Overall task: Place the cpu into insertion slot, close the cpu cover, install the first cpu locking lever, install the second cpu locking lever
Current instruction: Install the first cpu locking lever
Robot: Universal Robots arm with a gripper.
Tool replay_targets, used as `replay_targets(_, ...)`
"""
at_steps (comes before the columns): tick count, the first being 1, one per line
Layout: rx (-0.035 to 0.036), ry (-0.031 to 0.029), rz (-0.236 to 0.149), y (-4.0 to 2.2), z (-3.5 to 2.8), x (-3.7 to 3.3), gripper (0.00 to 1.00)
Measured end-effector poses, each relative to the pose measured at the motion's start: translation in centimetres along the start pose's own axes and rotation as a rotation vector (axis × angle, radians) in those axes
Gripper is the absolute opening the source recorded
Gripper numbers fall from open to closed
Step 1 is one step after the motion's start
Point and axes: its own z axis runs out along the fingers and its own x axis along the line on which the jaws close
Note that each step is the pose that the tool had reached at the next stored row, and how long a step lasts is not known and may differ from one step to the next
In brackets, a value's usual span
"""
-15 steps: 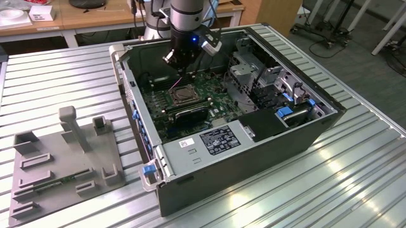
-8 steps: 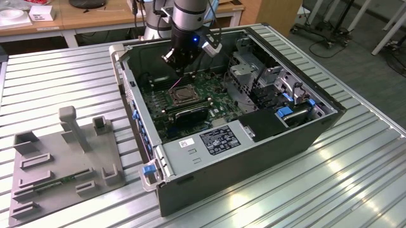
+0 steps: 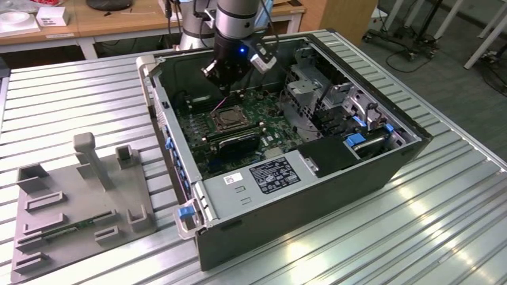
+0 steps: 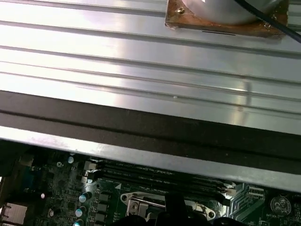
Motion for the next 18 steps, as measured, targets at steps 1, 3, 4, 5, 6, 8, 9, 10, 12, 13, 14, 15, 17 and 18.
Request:
replay_targets(1,-0.0002,-0.0004,0.009,0.00,0.04,0.00,0.11)
replay_targets(3,-0.0006,-0.0009,0.024,-0.01,0.13,0.00,0.11)
replay_targets(4,-0.0006,-0.0015,0.032,-0.02,0.17,0.00,0.11)
replay_targets(5,-0.0007,-0.0024,0.039,-0.01,0.22,0.00,0.11)
replay_targets(6,-0.0007,-0.0029,0.043,0.02,0.27,0.00,0.11)
replay_targets(8,-0.0009,-0.0038,0.049,0.19,0.37,-0.03,0.11)
replay_targets(9,-0.0008,-0.0042,0.052,0.33,0.41,-0.05,0.11)
replay_targets(10,-0.0007,-0.0045,0.054,0.50,0.45,-0.08,0.11)
replay_targets(12,-0.0005,-0.0050,0.058,0.76,0.49,-0.11,0.11)
replay_targets(13,-0.0006,-0.0050,0.058,0.76,0.49,-0.11,0.11)
replay_targets(14,-0.0007,-0.0051,0.058,0.76,0.50,-0.12,0.11)
replay_targets(15,-0.0007,-0.0052,0.059,0.77,0.50,-0.12,0.11)
replay_targets(17,-0.0007,-0.0052,0.059,0.77,0.50,-0.11,0.11)
replay_targets(18,-0.0008,-0.0053,0.059,0.76,0.50,-0.11,0.11)
